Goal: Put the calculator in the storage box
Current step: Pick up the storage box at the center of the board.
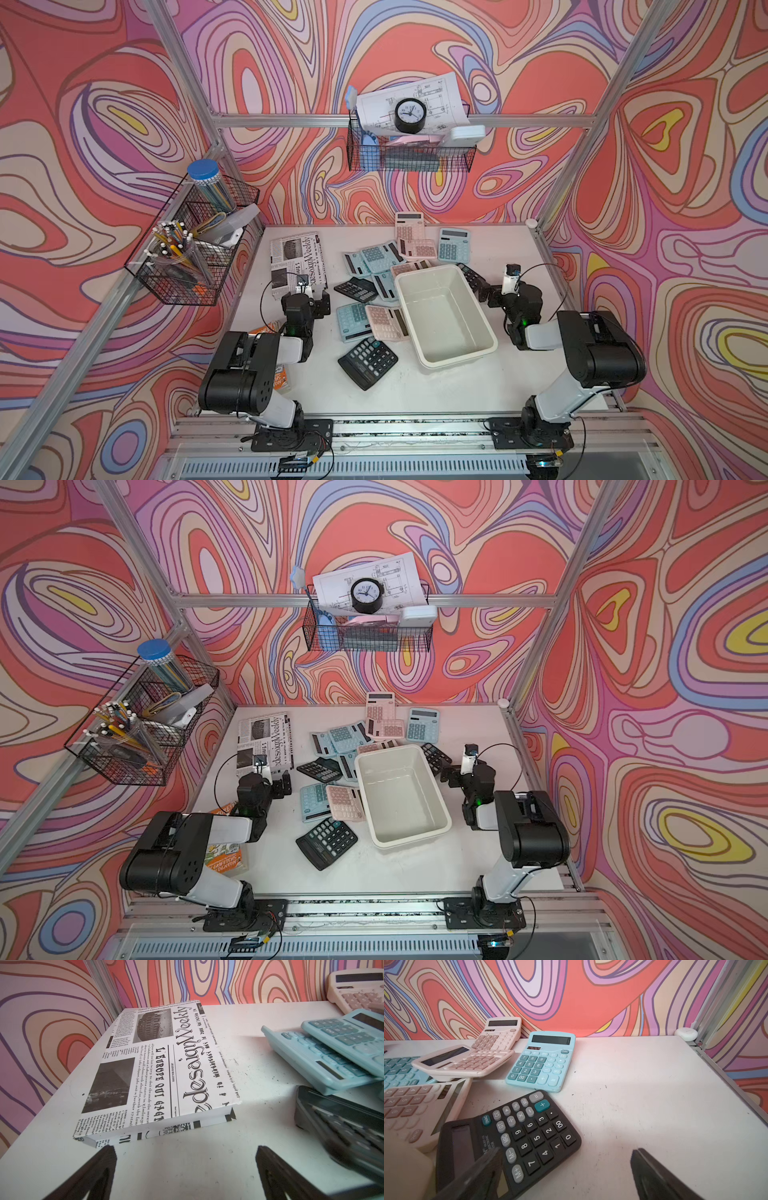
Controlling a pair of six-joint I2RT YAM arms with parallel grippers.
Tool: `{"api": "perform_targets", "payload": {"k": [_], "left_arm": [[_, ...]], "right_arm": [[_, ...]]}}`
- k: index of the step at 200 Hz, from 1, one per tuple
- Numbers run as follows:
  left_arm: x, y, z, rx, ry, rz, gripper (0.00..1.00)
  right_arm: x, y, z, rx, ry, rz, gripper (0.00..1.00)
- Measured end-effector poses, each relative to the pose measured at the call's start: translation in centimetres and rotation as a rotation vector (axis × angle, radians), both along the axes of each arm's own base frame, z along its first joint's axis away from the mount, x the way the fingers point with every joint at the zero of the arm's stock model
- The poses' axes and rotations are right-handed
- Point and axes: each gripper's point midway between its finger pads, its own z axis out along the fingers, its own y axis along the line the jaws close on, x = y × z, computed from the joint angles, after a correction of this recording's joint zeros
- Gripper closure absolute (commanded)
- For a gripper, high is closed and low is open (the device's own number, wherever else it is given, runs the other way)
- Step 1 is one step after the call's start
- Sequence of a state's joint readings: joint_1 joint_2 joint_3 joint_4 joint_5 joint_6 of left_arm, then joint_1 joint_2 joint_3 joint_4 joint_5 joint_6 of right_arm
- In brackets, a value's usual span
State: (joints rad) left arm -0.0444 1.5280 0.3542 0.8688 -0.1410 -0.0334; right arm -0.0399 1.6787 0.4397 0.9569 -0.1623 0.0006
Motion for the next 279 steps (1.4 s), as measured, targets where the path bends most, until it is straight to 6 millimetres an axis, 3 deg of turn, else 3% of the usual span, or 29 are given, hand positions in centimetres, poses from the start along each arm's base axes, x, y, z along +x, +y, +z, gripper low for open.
{"api": "perform_targets", "payload": {"k": [189, 207, 236, 279], "left_arm": [[-0.1, 0.3, 0.3, -0.001, -0.017, 0.008, 0.01], [-1.2, 0.6, 1.2, 0.001, -0.051, 0.024, 0.01], [-3.0, 1.2, 3.8, -0.001, -0.146, 0.054, 0.01], [-4.0, 0.9, 9.4, -0.027, -0.298, 0.055, 0.01]], "right_arm": [[0.0, -0.5, 0.2, -0.002, -0.005, -0.030, 0.02], [-0.9, -1.2, 1.7, -0.007, -0.029, -0.075, 0.02], [-2.0, -1.7, 6.2, 0.000, -0.127, -0.107, 0.02], [-3.2, -1.6, 10.4, 0.075, -0.105, -0.123, 0.02]]}}
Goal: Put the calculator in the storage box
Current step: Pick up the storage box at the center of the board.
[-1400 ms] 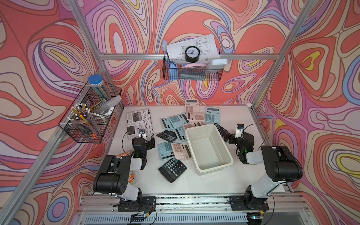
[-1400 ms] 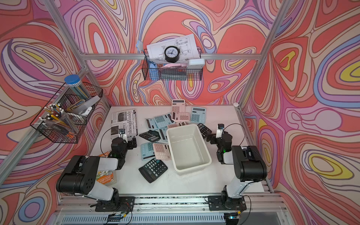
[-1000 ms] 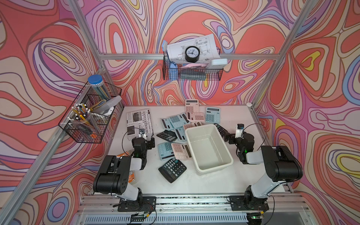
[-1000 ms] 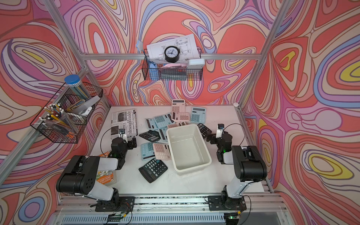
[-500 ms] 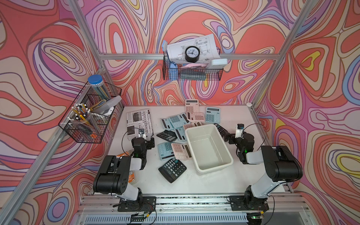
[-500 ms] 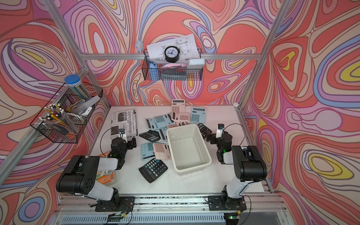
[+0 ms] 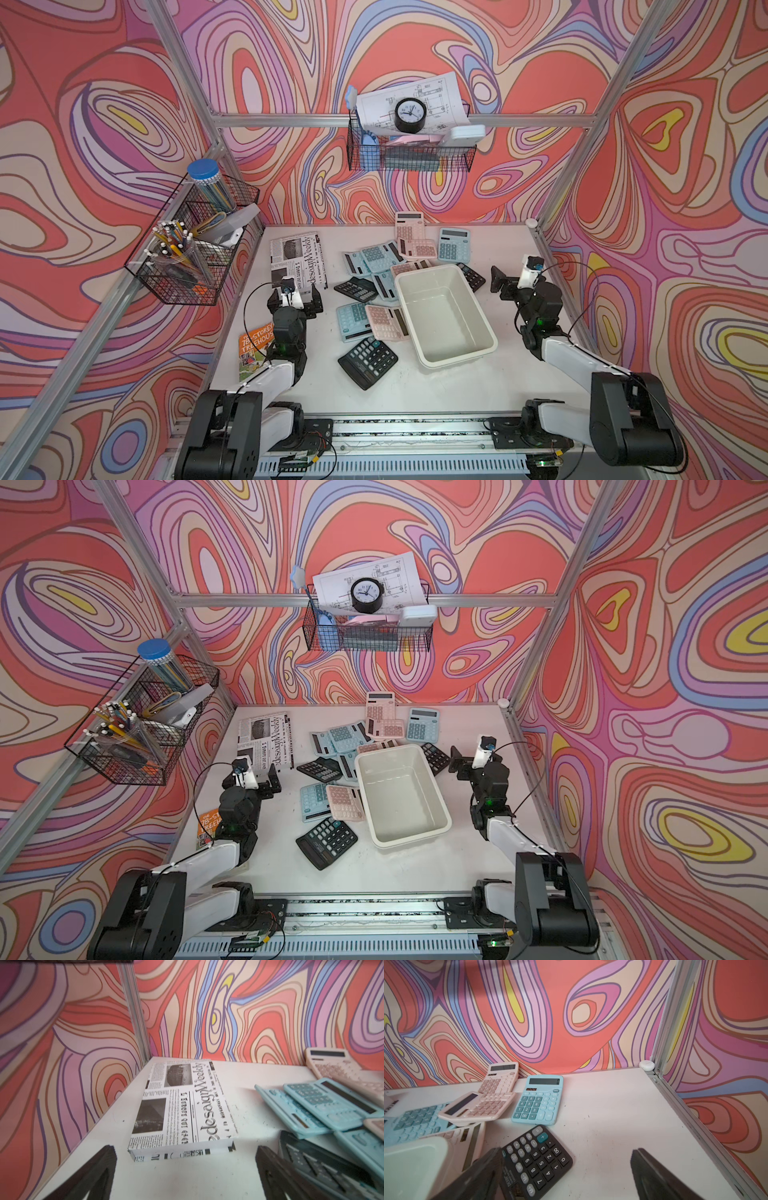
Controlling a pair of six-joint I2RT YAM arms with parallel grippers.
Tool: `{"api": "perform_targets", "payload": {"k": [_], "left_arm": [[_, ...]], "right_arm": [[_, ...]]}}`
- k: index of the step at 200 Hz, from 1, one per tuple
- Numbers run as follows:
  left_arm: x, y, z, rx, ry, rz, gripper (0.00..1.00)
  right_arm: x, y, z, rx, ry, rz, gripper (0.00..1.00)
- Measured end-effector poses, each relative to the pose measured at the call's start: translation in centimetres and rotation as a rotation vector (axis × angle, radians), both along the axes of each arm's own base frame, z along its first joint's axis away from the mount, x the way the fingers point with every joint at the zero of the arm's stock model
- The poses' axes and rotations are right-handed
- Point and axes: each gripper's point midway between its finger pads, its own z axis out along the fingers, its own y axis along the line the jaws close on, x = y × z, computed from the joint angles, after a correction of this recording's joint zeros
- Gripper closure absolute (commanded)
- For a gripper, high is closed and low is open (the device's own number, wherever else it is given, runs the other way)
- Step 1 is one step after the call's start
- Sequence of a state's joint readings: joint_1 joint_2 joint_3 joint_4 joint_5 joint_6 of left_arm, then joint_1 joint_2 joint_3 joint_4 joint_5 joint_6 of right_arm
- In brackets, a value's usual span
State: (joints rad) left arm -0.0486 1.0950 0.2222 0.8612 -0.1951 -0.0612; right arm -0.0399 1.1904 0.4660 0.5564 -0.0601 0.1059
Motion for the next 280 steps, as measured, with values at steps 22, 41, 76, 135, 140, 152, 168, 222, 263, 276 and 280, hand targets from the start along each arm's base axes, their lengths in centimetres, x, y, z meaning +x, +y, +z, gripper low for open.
{"api": "perform_targets", "payload": {"k": [22, 41, 76, 135, 140, 152, 168, 222, 263, 276, 280], "left_arm": [[-0.3, -0.5, 1.7, -0.051, -0.011, -0.017, 0.01], [-0.5, -1.2, 3.1, -0.124, -0.004, -0.049, 0.01], [-1.8, -2.8, 5.1, -0.304, 0.038, -0.118, 0.01], [-6.0, -6.1, 5.2, -0.585, 0.181, -0.248, 0.01], [-6.3, -6.2, 4.9, -0.607, 0.196, -0.248, 0.01], [-6.8, -6.8, 4.4, -0.663, 0.228, -0.264, 0.01], [-7.0, -8.0, 3.8, -0.733, 0.272, -0.307, 0.01], [-9.4, -14.7, -0.6, -0.841, 0.523, -0.475, 0.01], [-12.7, -20.4, -1.4, -0.740, 0.647, -0.610, 0.01], [-13.8, -22.0, -1.0, -0.690, 0.667, -0.652, 0.01], [-14.1, -22.5, -0.8, -0.674, 0.668, -0.661, 0.01]], "right_arm": [[-0.5, 0.2, 2.2, 0.098, 0.044, -0.007, 0.02], [-0.7, 1.0, 4.1, 0.180, 0.092, 0.023, 0.02], [-1.7, 3.6, 4.4, 0.306, 0.215, 0.135, 0.02], [-4.8, 7.1, 1.5, 0.469, 0.455, 0.274, 0.02], [-5.0, 7.3, 1.4, 0.477, 0.466, 0.287, 0.02], [-5.4, 7.7, 1.2, 0.490, 0.492, 0.305, 0.02], [-6.0, 8.0, 0.7, 0.499, 0.532, 0.314, 0.02], [-7.2, 8.7, -2.3, 0.509, 0.683, 0.341, 0.10], [-7.7, 9.9, -4.4, 0.513, 0.773, 0.379, 0.18], [-8.0, 10.6, -4.6, 0.504, 0.793, 0.399, 0.19], [-8.0, 10.9, -4.7, 0.498, 0.800, 0.407, 0.20]]}}
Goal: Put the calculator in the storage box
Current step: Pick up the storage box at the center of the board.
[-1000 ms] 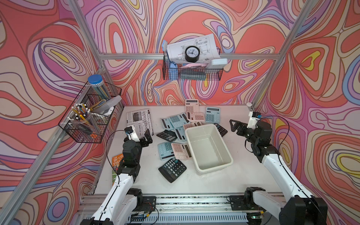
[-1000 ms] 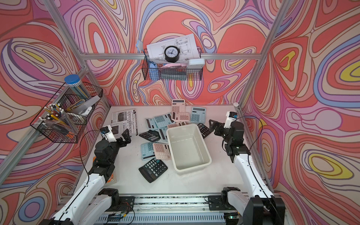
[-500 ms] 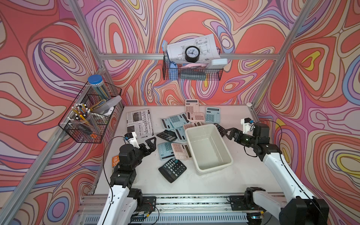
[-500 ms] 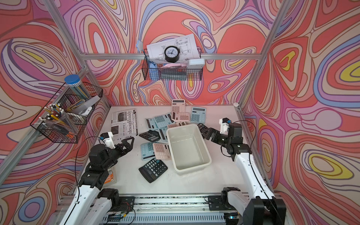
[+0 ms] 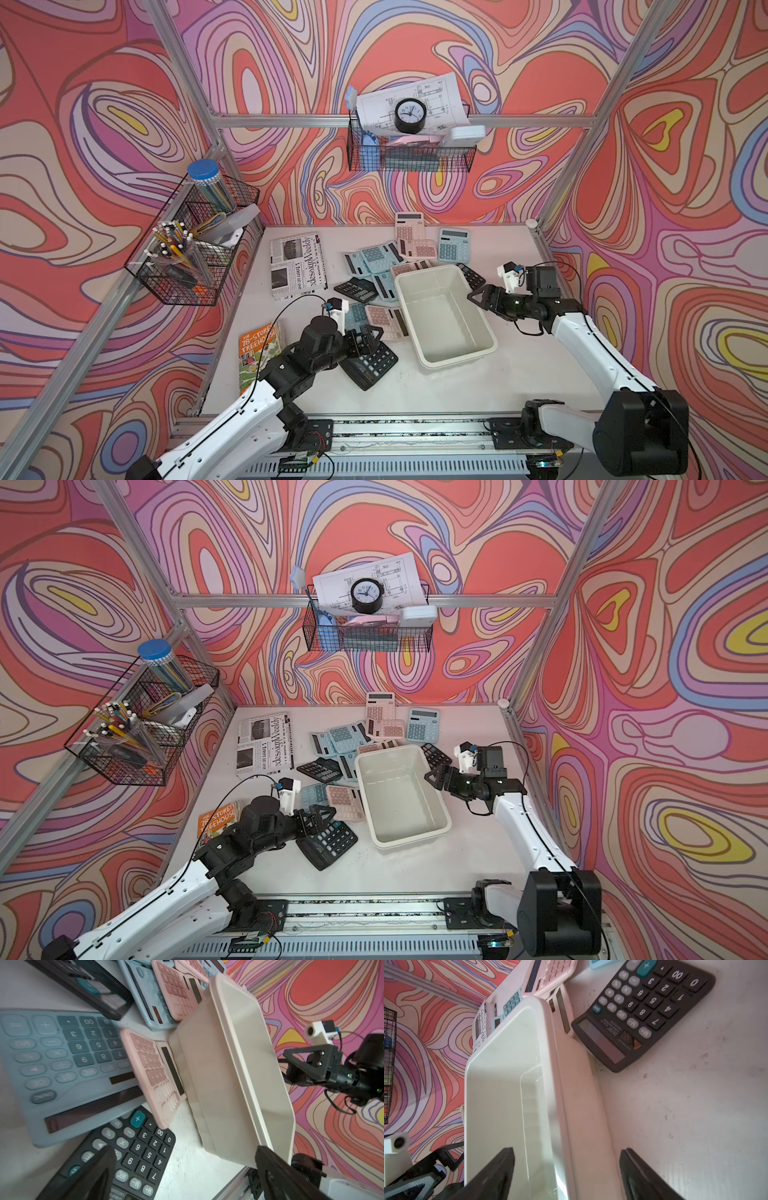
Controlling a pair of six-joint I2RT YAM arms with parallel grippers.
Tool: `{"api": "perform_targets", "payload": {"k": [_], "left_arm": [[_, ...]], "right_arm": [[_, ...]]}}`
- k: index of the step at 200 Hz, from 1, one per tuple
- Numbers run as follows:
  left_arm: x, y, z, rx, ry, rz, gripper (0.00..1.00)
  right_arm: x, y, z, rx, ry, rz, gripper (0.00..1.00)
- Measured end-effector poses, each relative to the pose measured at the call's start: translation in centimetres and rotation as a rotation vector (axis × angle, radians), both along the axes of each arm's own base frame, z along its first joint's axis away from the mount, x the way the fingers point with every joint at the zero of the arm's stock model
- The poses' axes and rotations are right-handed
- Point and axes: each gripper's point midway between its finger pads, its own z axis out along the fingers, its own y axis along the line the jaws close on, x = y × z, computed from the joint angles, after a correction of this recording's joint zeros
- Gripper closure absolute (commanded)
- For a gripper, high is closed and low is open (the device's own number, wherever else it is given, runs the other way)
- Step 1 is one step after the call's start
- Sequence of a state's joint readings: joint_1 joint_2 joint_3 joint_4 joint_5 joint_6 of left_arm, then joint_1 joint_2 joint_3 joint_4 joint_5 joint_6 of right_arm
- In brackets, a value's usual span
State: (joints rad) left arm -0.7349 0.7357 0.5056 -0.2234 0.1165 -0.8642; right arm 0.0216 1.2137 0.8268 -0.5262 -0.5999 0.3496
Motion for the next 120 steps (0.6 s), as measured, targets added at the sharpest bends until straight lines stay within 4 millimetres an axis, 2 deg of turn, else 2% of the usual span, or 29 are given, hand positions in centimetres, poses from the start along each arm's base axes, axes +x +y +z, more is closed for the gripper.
{"api": "perform_targets", "payload": {"k": [9, 30, 50, 71, 99, 113, 120], "left_arm": [[-0.4, -0.9, 0.6, 0.015, -0.017, -0.022, 0.01], [-0.4, -2.5, 1.1, 0.060, -0.025, -0.039, 0.01], [0.0, -3.2, 0.1, 0.118, -0.008, -0.035, 0.01], [0.2, -3.3, -1.2, 0.165, 0.011, -0.026, 0.01], [0.4, -3.0, -1.3, 0.183, 0.003, -0.012, 0.01], [0.6, -2.9, -1.3, 0.192, -0.004, -0.005, 0.01], [0.6, -2.7, -1.3, 0.201, -0.007, 0.000, 0.01]], "right_arm": [[-0.1, 0.6, 0.0, -0.006, 0.004, 0.021, 0.22], [0.2, 1.8, 0.2, -0.039, 0.000, 0.063, 0.40], [0.6, 2.2, -0.4, -0.124, 0.007, 0.074, 0.44], [0.8, 2.3, -1.0, -0.207, 0.016, 0.077, 0.48], [1.2, 2.3, -1.8, -0.266, 0.033, 0.080, 0.52], [1.2, 2.5, -2.3, -0.289, 0.043, 0.087, 0.61], [1.2, 2.5, -2.5, -0.303, 0.047, 0.089, 0.70]]}}
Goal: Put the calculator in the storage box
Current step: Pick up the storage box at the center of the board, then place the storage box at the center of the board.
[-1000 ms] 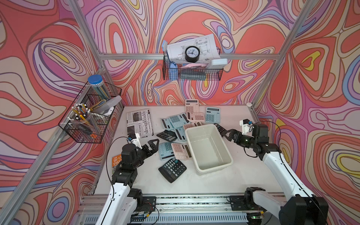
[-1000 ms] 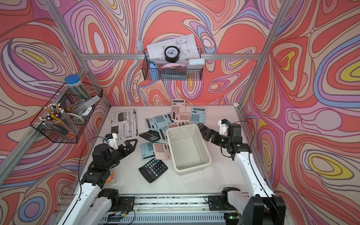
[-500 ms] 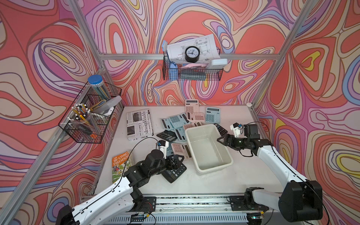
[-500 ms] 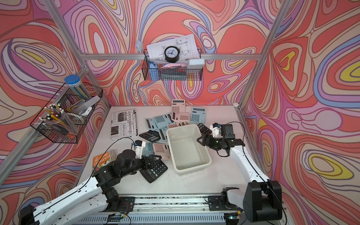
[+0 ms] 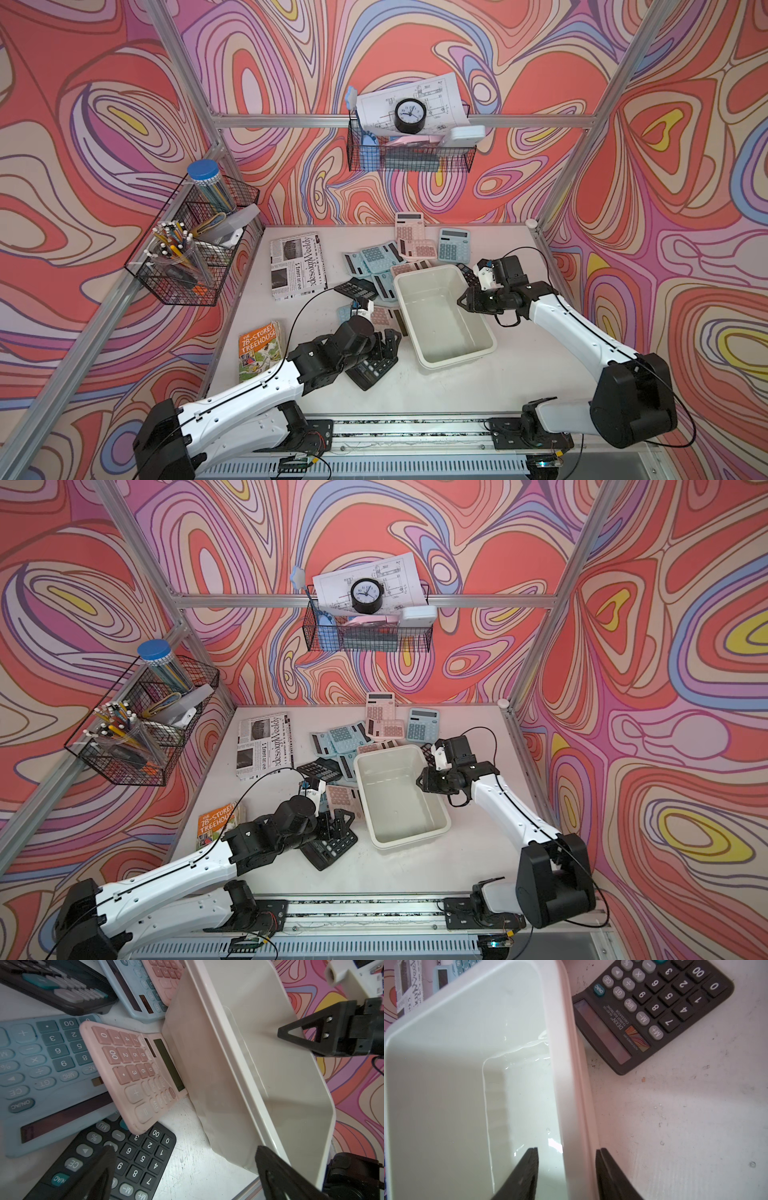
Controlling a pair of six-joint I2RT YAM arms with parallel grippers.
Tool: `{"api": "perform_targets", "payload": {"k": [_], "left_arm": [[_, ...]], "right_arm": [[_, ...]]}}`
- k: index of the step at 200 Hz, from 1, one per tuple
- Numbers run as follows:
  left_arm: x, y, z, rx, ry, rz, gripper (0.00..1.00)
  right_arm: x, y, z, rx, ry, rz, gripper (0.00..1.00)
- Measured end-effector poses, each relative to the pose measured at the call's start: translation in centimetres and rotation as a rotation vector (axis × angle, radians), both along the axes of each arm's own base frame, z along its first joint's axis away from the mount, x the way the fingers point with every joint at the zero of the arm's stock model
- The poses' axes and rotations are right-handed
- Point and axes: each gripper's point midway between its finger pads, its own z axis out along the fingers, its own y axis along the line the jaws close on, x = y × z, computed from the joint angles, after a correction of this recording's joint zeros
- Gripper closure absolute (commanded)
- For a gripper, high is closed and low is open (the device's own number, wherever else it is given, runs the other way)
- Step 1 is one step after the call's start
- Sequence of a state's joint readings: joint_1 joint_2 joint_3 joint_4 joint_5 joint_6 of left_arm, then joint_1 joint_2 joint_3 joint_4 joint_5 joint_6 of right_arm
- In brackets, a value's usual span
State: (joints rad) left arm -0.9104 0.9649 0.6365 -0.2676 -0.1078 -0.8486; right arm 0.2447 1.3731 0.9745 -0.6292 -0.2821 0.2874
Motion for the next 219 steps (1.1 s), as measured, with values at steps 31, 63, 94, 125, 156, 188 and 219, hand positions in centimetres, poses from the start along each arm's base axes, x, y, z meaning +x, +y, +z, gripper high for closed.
{"api": "perform_targets", "payload": {"k": [31, 63, 94, 125, 156, 188, 219], "left_arm": [[0.2, 1.2, 0.1, 0.037, -0.016, 0.038, 0.01], [0.3, 2.7, 0.1, 0.092, -0.025, 0.084, 0.01], [0.4, 3.5, 0.4, 0.122, -0.033, 0.109, 0.01], [0.3, 4.1, 0.1, 0.153, -0.025, 0.117, 0.01], [0.3, 4.9, -0.4, 0.181, -0.008, 0.132, 0.01], [0.7, 6.6, -1.1, 0.197, 0.043, 0.177, 0.01], [1.3, 7.7, -1.8, 0.164, 0.113, 0.205, 0.01]], "right_arm": [[0.1, 0.2, 0.2, -0.039, 0.000, 0.013, 0.94], [0.3, -0.6, 1.0, -0.091, -0.002, -0.004, 1.00], [0.2, -1.4, 2.3, -0.133, -0.009, -0.025, 1.00], [-0.4, -2.1, 4.6, -0.144, -0.032, -0.052, 1.00], [-1.3, -3.2, 6.3, -0.167, -0.022, -0.119, 1.00], [-2.8, -4.2, 6.4, -0.193, 0.031, -0.163, 1.00], [-3.9, -4.0, 5.6, -0.177, 0.079, -0.154, 1.00]]}}
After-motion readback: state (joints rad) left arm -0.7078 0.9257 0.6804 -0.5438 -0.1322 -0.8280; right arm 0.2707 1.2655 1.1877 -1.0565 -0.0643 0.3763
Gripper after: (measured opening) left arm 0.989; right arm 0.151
